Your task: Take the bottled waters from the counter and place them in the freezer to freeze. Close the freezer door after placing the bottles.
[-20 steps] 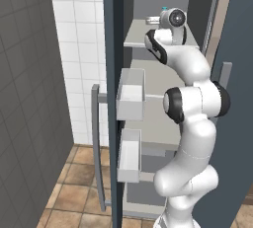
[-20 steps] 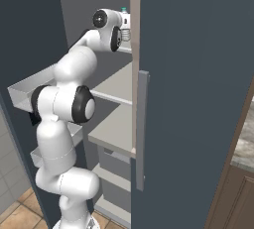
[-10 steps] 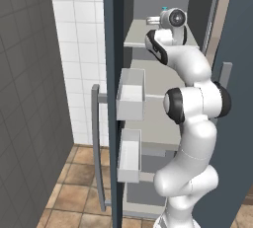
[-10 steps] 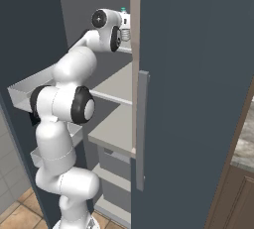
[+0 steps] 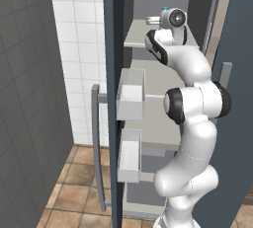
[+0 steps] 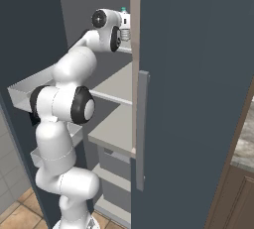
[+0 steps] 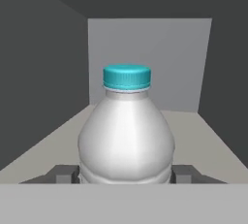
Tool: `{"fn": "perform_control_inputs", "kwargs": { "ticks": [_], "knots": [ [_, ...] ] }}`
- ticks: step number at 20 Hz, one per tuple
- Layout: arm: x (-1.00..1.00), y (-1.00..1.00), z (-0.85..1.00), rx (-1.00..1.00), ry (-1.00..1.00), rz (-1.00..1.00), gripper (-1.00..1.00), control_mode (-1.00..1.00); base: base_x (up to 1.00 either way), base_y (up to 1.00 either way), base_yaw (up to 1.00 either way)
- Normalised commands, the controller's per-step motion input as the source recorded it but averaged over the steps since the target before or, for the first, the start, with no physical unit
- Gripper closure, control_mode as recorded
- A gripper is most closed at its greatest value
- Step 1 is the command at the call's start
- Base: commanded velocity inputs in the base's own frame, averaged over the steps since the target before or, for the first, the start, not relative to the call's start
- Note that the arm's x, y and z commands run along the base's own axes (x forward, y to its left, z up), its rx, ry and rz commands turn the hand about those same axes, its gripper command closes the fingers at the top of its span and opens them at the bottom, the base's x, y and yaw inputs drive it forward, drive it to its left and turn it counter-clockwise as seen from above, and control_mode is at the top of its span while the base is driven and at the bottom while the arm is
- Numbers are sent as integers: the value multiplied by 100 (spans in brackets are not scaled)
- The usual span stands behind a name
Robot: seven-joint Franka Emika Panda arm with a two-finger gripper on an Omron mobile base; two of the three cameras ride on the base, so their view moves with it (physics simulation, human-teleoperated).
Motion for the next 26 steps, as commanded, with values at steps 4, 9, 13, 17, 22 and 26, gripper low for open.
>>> {"fn": "perform_control_inputs", "kwargs": {
  "ticks": [4,9,13,17,22,26],
  "knots": [
    [0,0,0,0,0,0,-100,-100,0,0,0],
    [0,0,0,0,0,0,-100,-100,0,0,0],
    [-7,0,0,0,0,-1,-100,-100,0,0,0],
    [-31,1,0,0,0,-1,-100,-100,0,0,0],
    [-75,0,0,2,-1,0,-100,-100,0,0,0],
    [-100,0,2,5,-3,0,-100,-100,0,0,0]
  ]
}}
